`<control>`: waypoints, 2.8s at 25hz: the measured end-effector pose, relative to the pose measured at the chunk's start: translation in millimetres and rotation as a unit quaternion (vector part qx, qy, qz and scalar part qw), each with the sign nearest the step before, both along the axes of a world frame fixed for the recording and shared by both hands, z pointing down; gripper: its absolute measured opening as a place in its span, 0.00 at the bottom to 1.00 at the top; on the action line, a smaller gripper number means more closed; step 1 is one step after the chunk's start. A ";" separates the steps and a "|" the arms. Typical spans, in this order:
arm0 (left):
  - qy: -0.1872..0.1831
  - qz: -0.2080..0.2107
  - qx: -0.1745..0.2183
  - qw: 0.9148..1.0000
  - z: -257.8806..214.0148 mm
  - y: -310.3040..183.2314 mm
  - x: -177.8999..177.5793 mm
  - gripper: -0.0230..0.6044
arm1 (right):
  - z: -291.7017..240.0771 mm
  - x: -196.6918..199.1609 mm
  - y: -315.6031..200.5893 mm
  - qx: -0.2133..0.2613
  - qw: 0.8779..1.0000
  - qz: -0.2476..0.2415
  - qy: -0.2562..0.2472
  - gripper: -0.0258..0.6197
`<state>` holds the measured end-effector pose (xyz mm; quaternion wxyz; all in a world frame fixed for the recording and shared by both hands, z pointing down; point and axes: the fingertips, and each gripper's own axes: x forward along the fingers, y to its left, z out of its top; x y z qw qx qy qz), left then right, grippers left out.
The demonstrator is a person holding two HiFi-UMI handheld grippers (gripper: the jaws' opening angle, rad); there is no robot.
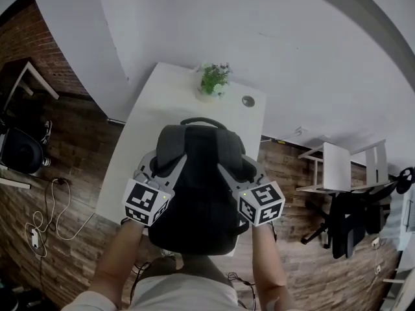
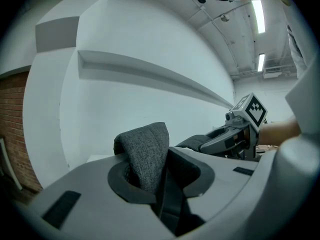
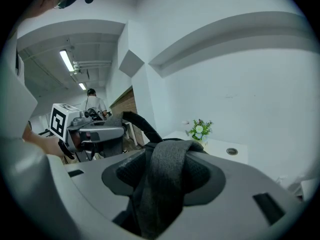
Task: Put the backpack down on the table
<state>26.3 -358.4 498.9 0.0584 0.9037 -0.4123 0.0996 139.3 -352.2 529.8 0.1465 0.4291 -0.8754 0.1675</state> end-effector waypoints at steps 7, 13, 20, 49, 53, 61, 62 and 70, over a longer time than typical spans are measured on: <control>0.003 -0.012 -0.013 1.000 10.2 7.5 -7.4 0.25 | 11.9 12.4 14.0 -0.002 0.999 0.029 0.018 0.39; -0.001 -0.032 -0.017 0.999 13.6 13.8 -13.7 0.39 | 12.0 25.1 26.5 0.003 0.998 0.045 0.035 0.40; -0.012 -0.043 -0.017 0.999 13.8 32.0 -23.4 0.48 | 0.2 29.6 41.1 0.018 0.998 0.054 0.039 0.40; 0.010 -0.080 0.025 0.996 -38.6 123.2 -64.1 0.11 | -69.2 20.9 132.0 0.080 0.991 0.098 0.034 0.23; 0.011 -0.082 0.029 0.996 -46.7 134.5 -68.0 0.07 | -76.3 17.2 145.1 0.083 0.991 0.097 0.038 0.15; 0.029 -0.079 0.061 0.995 -79.4 157.5 -71.4 0.06 | -113.7 9.6 168.9 0.127 0.986 0.103 0.020 0.10; 0.032 -0.077 0.068 0.994 -86.0 159.3 -71.8 0.07 | -121.3 8.1 171.0 0.136 0.985 0.102 0.018 0.10; 0.053 -0.067 0.123 0.989 -137.2 176.3 -77.0 0.06 | -184.7 -9.4 193.3 0.208 0.974 0.084 0.016 0.10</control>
